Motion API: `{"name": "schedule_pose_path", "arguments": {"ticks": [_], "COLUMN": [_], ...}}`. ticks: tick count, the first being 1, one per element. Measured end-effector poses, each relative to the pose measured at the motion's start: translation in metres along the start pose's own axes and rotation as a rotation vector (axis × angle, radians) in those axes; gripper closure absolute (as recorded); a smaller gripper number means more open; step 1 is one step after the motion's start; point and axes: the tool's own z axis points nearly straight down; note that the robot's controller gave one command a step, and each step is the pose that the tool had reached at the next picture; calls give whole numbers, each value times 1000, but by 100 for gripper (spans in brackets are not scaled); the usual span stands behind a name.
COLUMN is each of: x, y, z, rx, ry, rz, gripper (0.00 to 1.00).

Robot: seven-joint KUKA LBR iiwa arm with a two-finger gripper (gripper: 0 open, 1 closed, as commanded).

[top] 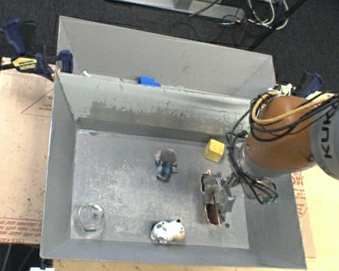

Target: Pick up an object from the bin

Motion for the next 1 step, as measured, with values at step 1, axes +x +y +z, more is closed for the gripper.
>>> {"name": "schedule_pose_path", "arguments": {"ticks": [1], "x": [-13], "y": [-20], "z": [20], "rx": [-3], "ry": [-6], "rz": [-10], "gripper": [100]}}
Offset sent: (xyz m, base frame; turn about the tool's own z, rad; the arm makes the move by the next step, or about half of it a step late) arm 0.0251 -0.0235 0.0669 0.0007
